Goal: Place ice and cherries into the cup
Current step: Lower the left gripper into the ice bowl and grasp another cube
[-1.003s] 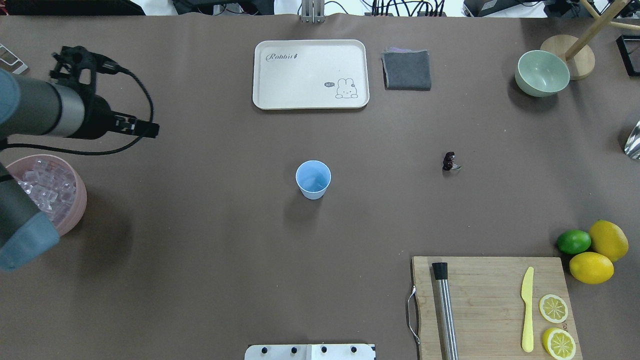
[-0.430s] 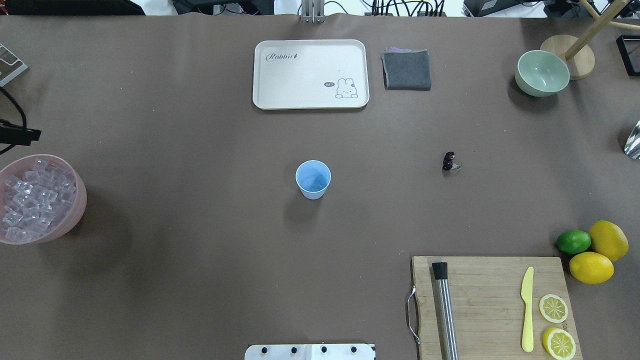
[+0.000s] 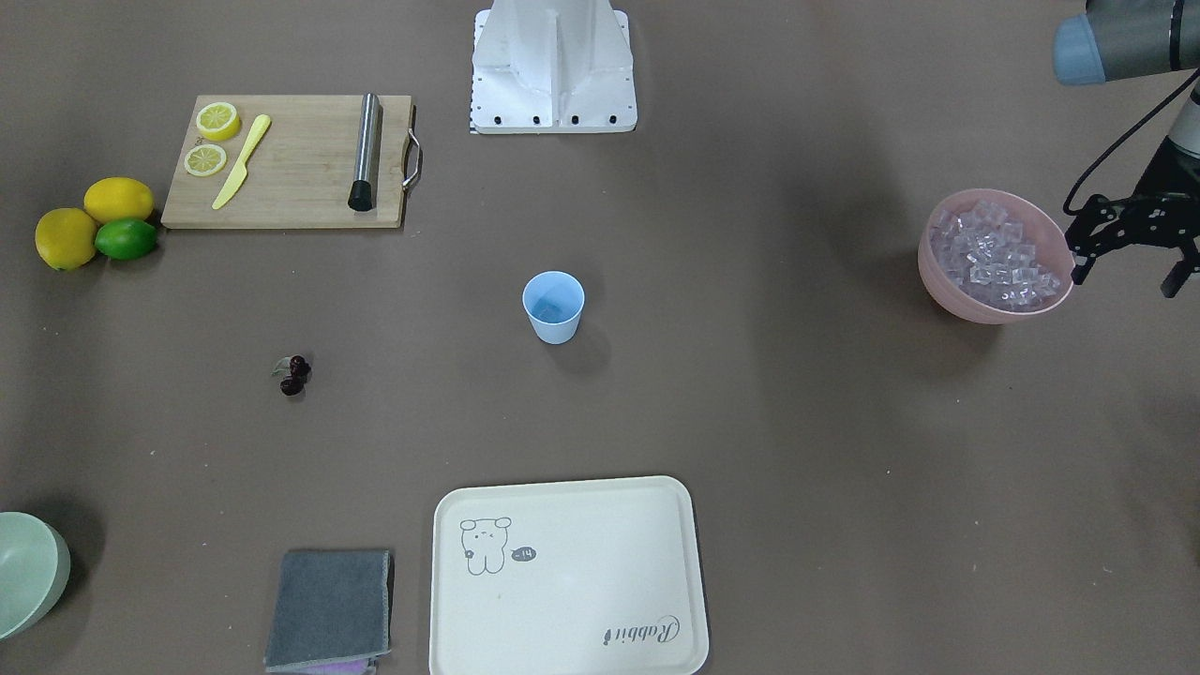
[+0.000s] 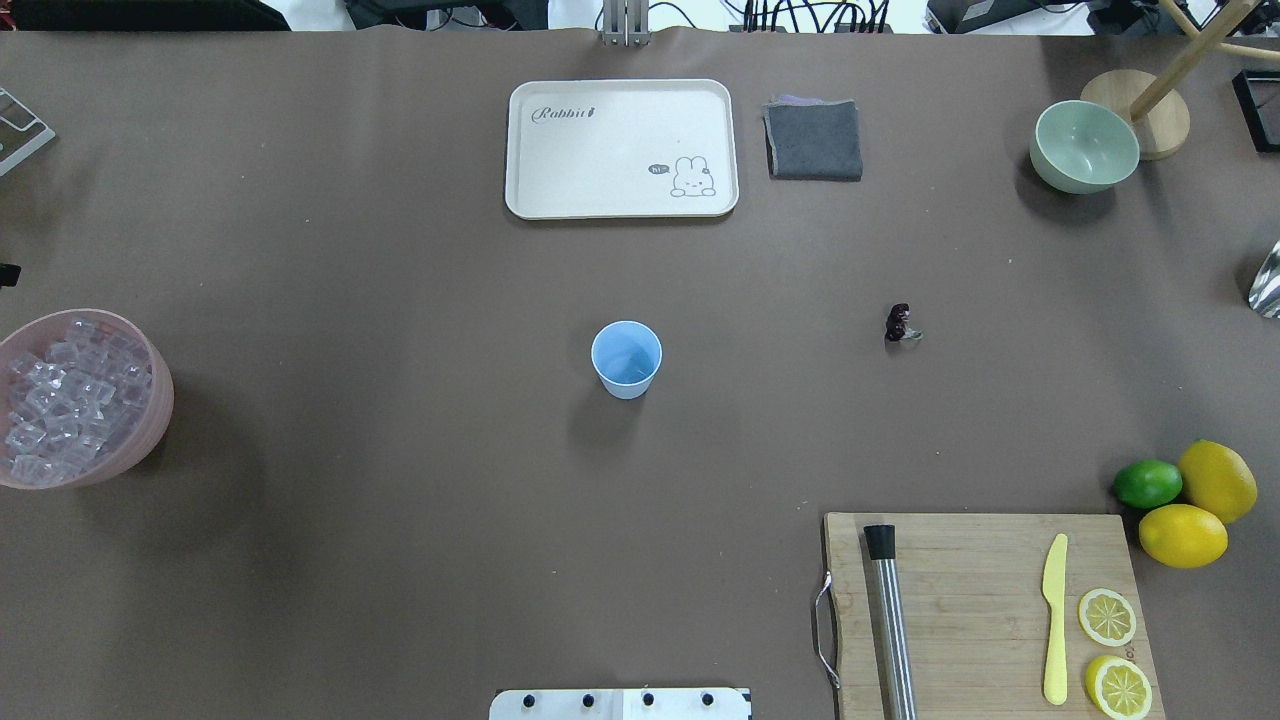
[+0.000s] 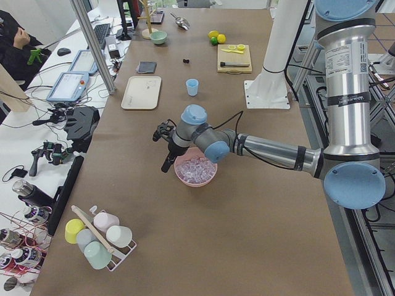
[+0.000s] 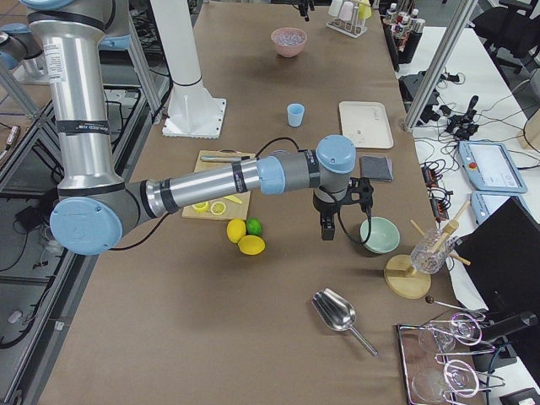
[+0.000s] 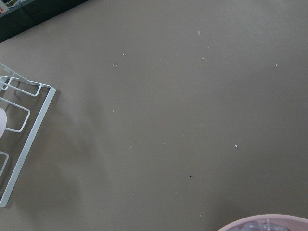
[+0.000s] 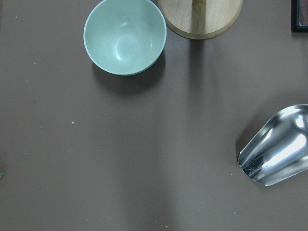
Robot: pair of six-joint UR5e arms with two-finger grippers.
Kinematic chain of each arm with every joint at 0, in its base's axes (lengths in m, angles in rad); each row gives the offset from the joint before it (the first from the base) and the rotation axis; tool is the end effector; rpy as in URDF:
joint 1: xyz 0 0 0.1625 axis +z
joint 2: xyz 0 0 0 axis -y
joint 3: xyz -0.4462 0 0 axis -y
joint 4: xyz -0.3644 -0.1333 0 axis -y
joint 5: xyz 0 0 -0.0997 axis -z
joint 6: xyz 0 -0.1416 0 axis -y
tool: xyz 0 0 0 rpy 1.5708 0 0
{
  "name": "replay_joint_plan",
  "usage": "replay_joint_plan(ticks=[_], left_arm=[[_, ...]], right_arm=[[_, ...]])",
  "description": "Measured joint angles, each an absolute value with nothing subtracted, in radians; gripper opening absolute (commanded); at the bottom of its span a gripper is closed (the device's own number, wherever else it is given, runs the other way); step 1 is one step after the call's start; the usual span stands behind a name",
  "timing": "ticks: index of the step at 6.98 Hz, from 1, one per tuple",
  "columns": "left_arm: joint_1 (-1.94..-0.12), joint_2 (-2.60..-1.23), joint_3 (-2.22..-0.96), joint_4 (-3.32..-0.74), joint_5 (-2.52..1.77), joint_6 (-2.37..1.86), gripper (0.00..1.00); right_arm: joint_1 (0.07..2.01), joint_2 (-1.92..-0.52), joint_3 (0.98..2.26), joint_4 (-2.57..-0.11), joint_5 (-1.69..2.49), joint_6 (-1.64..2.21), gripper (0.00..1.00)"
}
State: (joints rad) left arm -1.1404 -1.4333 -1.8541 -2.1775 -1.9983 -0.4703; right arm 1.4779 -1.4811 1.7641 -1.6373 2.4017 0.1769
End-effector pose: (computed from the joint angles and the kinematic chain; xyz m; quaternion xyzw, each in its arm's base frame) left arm 0.1242 -0.4494 0.5775 0.2374 0.3339 0.0598 0.9103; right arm -0.0185 -0.5082 0.5770 0.0440 -0.4109 -0.0054 0.9106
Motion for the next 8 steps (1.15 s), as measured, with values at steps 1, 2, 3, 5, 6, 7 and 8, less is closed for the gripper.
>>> replay_joint_plan(ticks=[1, 2, 3, 5, 6, 7, 8], left_arm=[[-1.123, -1.426, -1.854, -2.201, -2.021, -0.527, 0.98], [-1.096, -1.419, -1.852, -2.212, -2.035, -0.553, 0.97], [-1.068, -1.411, -1.852, -2.216, -2.041, -0.562, 0.87], [-1.035, -1.394, -1.854, -2.217, -2.041, -0.563, 0.81], [-1.021, -1.392, -1.852, -2.216, -2.037, -0.563, 0.80], [-1.005, -1.392, -1.850, -2.216, -2.032, -0.562, 0.75], [-0.991, -1.390, -1.849, -2.215, -2.029, -0.560, 0.75]], right_arm=[[1.473, -1.479, 1.764, -1.637, 2.403, 0.178, 1.00], [1.470, -1.477, 1.764, -1.637, 2.404, 0.179, 1.00], [1.468, -1.476, 1.764, -1.636, 2.402, 0.178, 1.00], [1.467, -1.474, 1.765, -1.636, 2.401, 0.177, 1.00], [1.466, -1.474, 1.765, -1.637, 2.401, 0.177, 1.00], [1.466, -1.474, 1.764, -1.636, 2.400, 0.177, 1.00], [1.465, -1.474, 1.763, -1.636, 2.400, 0.178, 1.00]])
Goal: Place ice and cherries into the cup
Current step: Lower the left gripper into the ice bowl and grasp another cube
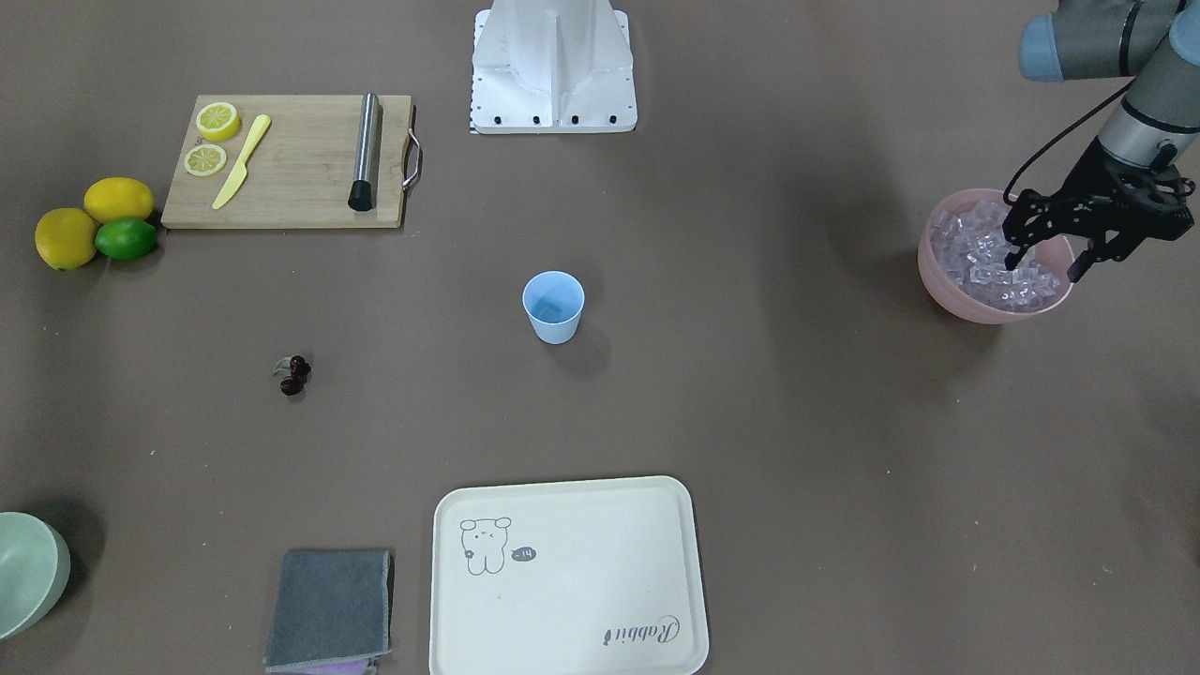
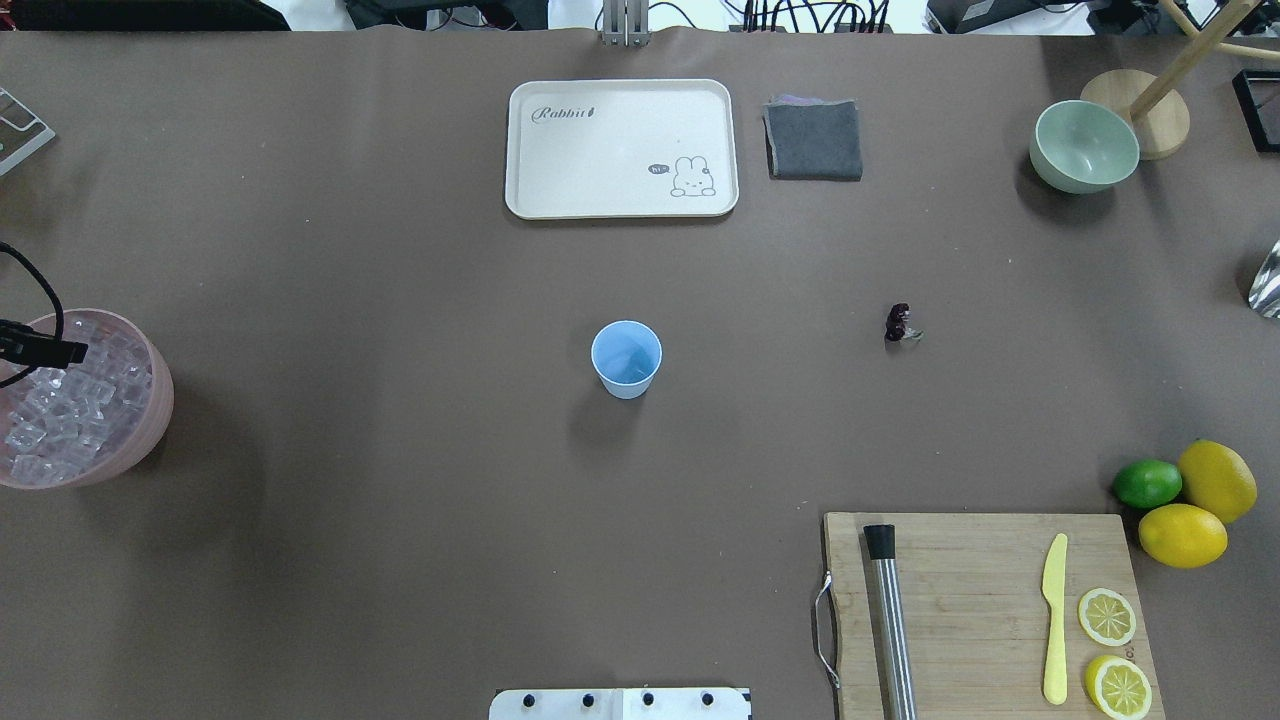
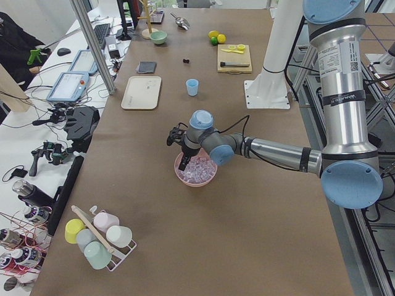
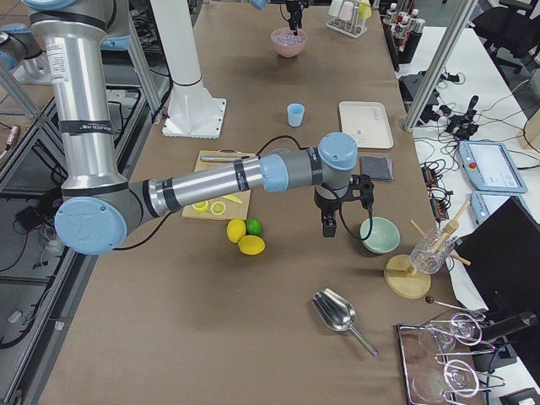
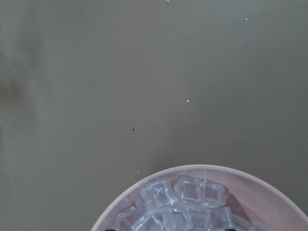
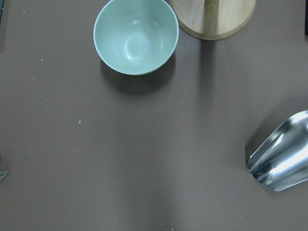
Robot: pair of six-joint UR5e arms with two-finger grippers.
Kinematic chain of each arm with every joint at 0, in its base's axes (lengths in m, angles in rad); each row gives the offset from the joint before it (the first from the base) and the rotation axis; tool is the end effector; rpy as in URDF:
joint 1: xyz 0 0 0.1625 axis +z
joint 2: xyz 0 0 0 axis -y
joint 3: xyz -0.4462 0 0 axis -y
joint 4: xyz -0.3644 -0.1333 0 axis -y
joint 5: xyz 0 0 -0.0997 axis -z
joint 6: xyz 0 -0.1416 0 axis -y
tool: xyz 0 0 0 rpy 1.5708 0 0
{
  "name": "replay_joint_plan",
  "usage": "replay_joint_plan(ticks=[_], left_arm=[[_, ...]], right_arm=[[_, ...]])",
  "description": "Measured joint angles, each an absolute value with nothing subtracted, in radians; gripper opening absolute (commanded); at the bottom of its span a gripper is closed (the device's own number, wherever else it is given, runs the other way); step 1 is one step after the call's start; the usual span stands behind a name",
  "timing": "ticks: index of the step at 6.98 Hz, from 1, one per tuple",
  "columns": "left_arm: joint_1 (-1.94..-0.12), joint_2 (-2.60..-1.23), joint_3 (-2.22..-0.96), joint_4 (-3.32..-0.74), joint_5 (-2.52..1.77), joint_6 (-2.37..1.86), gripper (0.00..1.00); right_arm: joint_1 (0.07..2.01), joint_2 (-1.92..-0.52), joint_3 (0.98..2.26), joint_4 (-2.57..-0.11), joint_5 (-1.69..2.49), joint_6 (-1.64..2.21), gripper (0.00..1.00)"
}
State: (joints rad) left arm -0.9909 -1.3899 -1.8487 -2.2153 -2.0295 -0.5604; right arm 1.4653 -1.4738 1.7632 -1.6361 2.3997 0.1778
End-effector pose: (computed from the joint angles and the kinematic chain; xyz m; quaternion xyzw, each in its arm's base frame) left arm 0.1830 -0.4082 0.5924 0.1826 0.3688 0.0912 0.9068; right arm -0.0250 -0.5111 0.5737 0.0448 -0.4106 -0.0121 0.9106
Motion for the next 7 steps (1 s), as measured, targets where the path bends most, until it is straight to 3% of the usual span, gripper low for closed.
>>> replay_joint_plan(ticks=[6, 7], left_arm=[[-0.968, -1.375, -1.822, -2.215, -2.027, -0.544, 0.74], [-0.968, -1.369, -1.821, -2.215, -2.027, -0.534, 0.64]], right_arm=[[1.465, -1.472, 1.763, -1.636, 2.399, 0.179, 1.00], [1.465, -1.472, 1.764, -1.636, 2.399, 0.179, 1.00]])
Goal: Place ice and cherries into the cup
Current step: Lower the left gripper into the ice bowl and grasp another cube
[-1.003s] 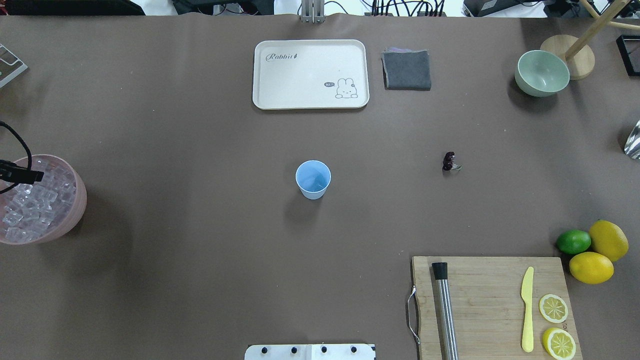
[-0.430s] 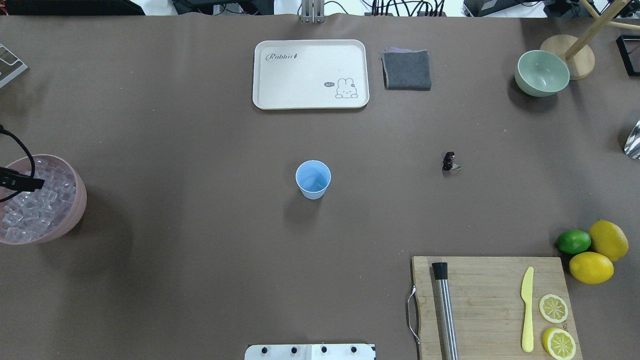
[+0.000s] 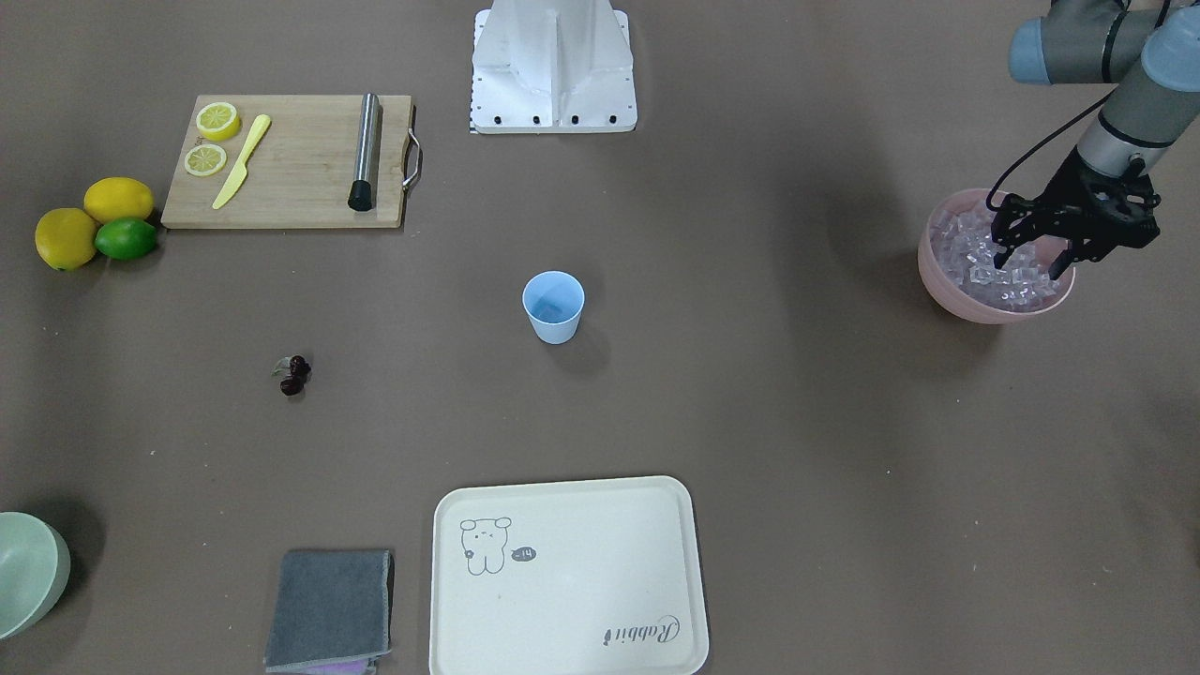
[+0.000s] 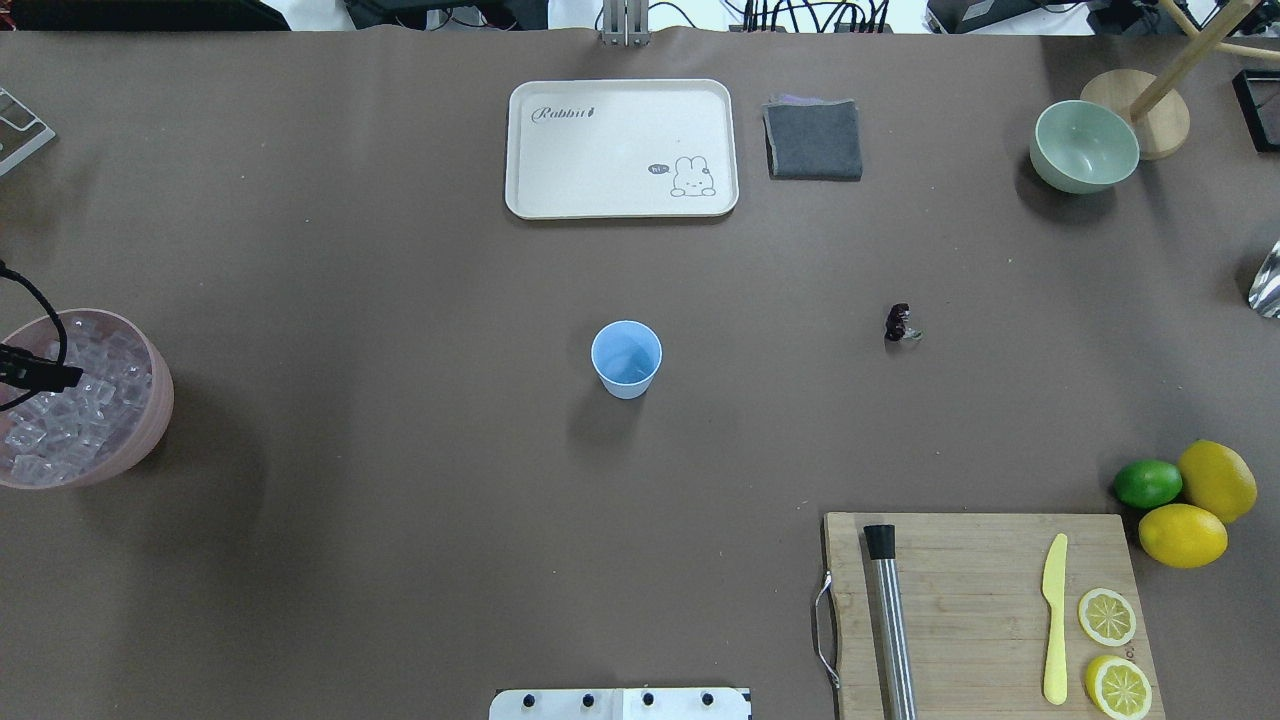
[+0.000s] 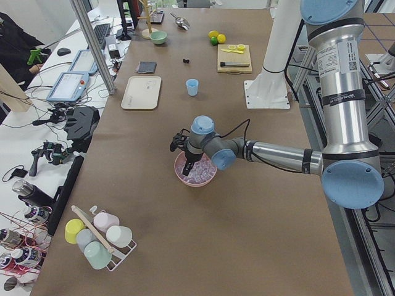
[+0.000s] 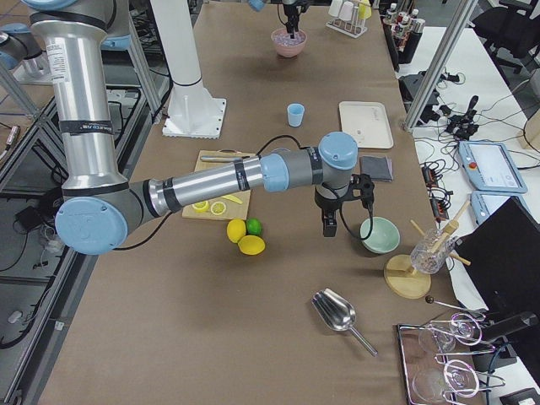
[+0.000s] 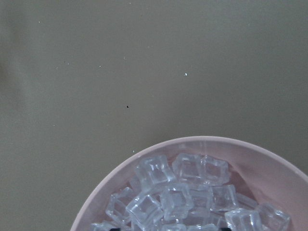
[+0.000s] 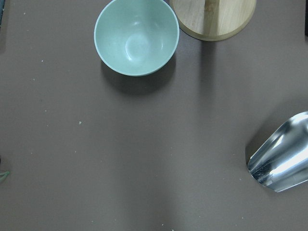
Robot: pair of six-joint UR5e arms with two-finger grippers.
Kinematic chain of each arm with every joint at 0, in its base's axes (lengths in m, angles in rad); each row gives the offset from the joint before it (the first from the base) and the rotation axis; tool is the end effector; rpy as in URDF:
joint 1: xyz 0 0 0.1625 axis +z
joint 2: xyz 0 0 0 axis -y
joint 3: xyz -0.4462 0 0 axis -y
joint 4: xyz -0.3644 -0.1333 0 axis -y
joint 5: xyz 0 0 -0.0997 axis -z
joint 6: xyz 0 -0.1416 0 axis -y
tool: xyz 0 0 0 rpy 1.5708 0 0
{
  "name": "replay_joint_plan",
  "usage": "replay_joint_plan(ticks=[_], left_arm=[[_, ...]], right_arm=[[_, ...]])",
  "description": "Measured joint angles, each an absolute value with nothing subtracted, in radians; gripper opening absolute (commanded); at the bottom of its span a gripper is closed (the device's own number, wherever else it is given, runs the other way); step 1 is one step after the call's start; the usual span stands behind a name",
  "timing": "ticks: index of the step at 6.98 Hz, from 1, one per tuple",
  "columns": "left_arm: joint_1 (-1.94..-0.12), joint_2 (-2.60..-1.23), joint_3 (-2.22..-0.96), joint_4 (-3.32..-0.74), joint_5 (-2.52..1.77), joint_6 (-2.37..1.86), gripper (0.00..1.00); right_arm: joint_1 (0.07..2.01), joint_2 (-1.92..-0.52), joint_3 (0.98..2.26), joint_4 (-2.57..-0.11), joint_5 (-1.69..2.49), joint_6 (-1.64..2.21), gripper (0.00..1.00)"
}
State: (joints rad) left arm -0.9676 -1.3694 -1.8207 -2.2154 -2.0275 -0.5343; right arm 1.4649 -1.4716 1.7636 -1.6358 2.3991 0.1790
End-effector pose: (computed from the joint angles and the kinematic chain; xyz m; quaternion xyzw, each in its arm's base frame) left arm 0.1871 -0.3965 0.6161 0.1641 0.3576 0.1084 0.9129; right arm -0.0253 -0.5120 0.5725 0.0459 -0.4105 -0.0123 0.9106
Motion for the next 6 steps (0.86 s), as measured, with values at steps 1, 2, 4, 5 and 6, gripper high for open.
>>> replay_joint_plan(ticks=[1, 2, 4, 5, 6], left_arm=[[-0.966, -1.366, -1.821, -2.216, -2.028, -0.529, 0.64], [-0.965, -1.365, -1.821, -2.216, -2.028, -0.527, 0.64], [-0.961, -1.364, -1.815, -2.217, -2.028, -0.526, 0.64], [-0.960, -1.364, -1.812, -2.218, -2.028, -0.526, 0.64], [-0.959, -1.363, -1.809, -2.218, -2.028, -0.526, 0.63]], right_arm=[[1.465, -1.471, 1.765, -1.635, 2.399, 0.178, 1.00], [1.465, -1.471, 1.765, -1.635, 2.398, 0.178, 1.00], [1.465, -1.471, 1.766, -1.635, 2.394, 0.178, 1.00], [1.465, -1.471, 1.766, -1.635, 2.392, 0.178, 1.00], [1.465, -1.471, 1.766, -1.635, 2.392, 0.178, 1.00]])
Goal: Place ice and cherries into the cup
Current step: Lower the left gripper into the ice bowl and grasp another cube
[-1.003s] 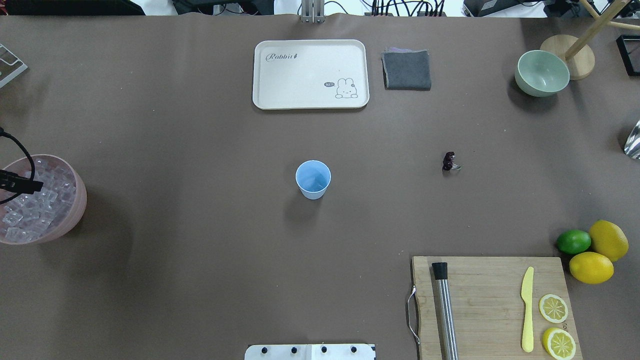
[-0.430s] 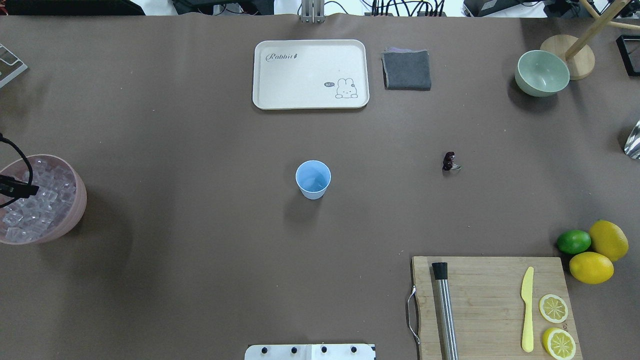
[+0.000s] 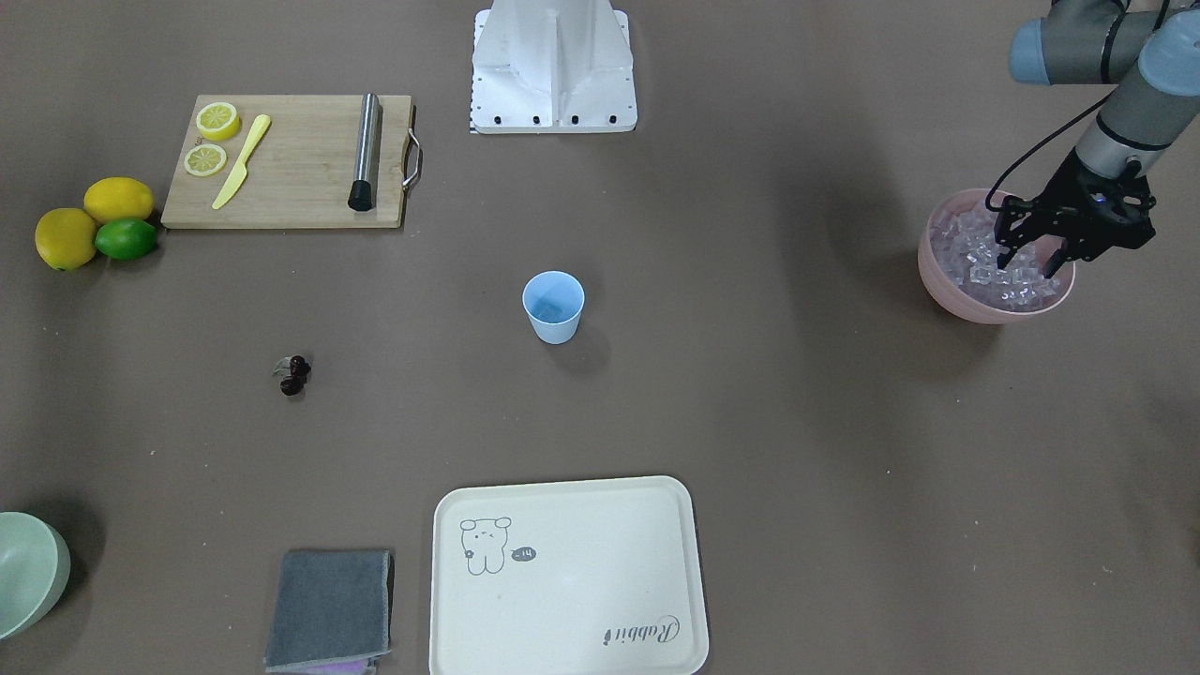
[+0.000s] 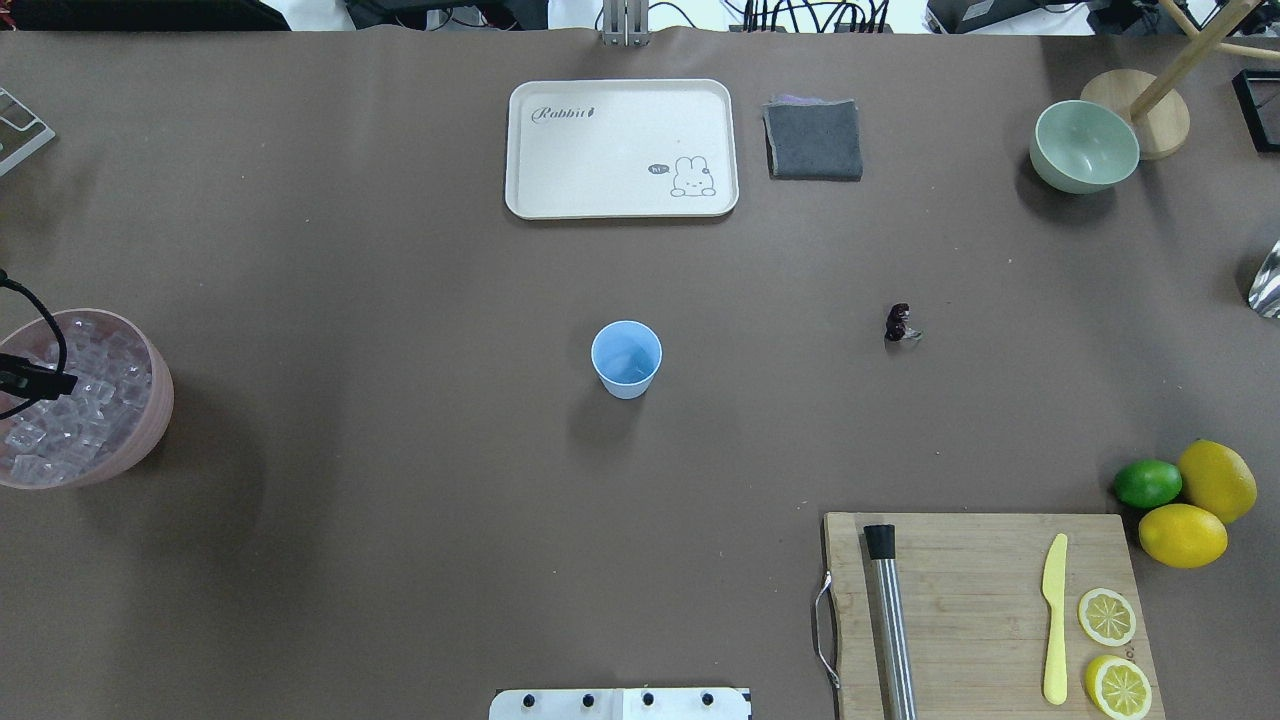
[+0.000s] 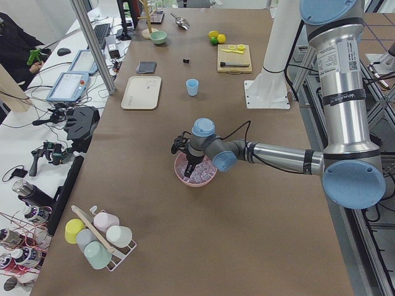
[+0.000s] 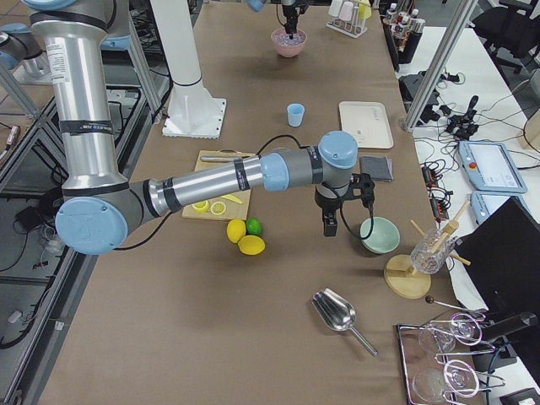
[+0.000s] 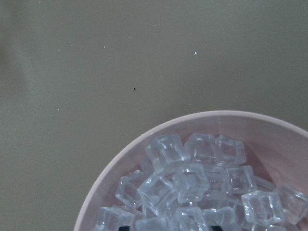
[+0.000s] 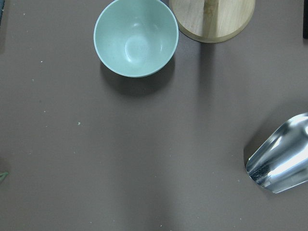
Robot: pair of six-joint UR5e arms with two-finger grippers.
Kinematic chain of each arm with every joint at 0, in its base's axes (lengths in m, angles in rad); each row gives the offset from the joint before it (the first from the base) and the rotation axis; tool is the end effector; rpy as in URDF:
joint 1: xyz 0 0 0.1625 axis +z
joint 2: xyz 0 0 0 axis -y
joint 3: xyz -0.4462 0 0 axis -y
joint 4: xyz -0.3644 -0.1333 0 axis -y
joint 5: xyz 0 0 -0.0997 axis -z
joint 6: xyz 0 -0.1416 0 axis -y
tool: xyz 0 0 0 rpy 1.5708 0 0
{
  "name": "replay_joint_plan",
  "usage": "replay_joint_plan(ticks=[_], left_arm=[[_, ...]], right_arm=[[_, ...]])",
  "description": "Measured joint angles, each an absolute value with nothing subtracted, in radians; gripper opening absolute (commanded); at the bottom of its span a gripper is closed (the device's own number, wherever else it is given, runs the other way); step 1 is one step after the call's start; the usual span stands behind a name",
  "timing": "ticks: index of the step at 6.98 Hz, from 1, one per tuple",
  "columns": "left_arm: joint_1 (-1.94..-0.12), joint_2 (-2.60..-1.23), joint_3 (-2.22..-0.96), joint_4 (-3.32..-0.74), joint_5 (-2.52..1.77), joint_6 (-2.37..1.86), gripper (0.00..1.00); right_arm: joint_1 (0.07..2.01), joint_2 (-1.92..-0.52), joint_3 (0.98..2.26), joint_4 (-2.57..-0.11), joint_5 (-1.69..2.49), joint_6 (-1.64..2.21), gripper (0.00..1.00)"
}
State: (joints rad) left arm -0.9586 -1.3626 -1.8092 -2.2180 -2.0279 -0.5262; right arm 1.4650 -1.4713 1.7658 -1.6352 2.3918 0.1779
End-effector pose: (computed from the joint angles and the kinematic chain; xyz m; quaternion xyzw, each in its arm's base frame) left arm 0.1888 -0.3920 0.6246 0.1574 0.3544 0.1147 0.9146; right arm -0.0246 -0.5124 0.5719 0.0482 -0.4073 -0.0129 0.9119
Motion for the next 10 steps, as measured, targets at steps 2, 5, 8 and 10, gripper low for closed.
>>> replay_joint_plan(ticks=[2, 5, 8, 10], left_arm=[[-0.957, -1.357, -1.807, -2.220, -2.028, -0.526, 0.54], [-0.956, -1.355, -1.806, -2.221, -2.028, -0.526, 0.54], [-0.955, -1.349, -1.802, -2.223, -2.025, -0.526, 0.54], [-0.953, -1.351, -1.801, -2.224, -2.025, -0.526, 0.30]], right_arm=[[1.465, -1.473, 1.766, -1.636, 2.392, 0.178, 1.00], [1.465, -1.473, 1.768, -1.635, 2.392, 0.176, 1.00], [1.466, -1.475, 1.775, -1.635, 2.393, 0.176, 1.00], [1.466, -1.475, 1.775, -1.635, 2.393, 0.176, 1.00]])
